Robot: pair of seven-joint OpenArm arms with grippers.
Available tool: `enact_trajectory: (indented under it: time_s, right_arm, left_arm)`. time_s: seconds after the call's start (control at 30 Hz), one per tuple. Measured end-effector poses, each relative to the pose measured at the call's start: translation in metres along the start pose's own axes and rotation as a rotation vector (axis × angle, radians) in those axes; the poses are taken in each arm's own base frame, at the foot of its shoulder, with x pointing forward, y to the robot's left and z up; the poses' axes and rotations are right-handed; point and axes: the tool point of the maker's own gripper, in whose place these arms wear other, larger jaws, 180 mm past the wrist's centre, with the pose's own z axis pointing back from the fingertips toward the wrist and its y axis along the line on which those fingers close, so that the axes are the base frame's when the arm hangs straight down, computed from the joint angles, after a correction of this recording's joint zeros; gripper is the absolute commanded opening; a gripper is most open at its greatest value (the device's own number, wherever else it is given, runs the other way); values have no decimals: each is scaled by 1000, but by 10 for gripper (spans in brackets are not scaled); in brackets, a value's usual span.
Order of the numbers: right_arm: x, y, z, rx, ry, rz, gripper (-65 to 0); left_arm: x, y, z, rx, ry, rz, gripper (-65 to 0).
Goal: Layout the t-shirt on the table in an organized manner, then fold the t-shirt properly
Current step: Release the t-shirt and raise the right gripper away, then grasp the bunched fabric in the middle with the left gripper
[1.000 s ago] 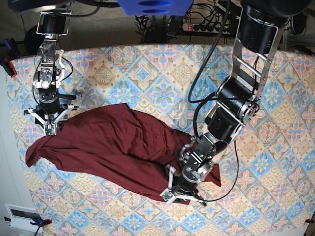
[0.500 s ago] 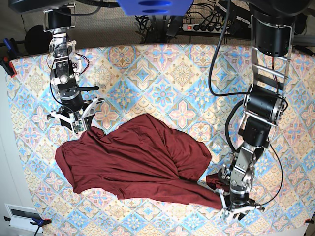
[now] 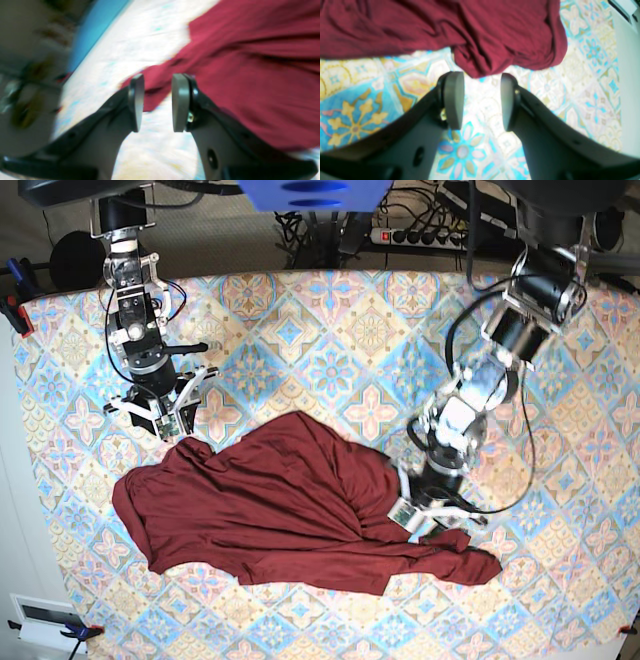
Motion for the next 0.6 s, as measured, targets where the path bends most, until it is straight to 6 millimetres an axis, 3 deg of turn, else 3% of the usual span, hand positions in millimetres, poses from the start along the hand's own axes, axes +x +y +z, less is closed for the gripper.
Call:
enact_trajectory:
  time_s: [0.13, 0.23, 0.37, 0.5, 0.6]
  right_arm:
    - [0, 0, 0, -2, -1, 0, -426]
    - [-1, 0, 0, 0, 0, 0, -426]
    - [0, 0, 0, -1, -1, 0, -426]
    - [1, 8, 0, 19, -5, 11, -426]
    - [0, 12, 0, 32, -2, 11, -426]
  left_arm:
    - [-29, -34, 12, -95, 82, -12, -460]
    - [-42, -41, 17, -107, 112, -13, -460]
    - [-53, -47, 8, -106, 150, -14, -451]
    - [-75, -62, 8, -131, 217, -7, -355]
    - [-75, -69, 6, -133, 219, 3, -297]
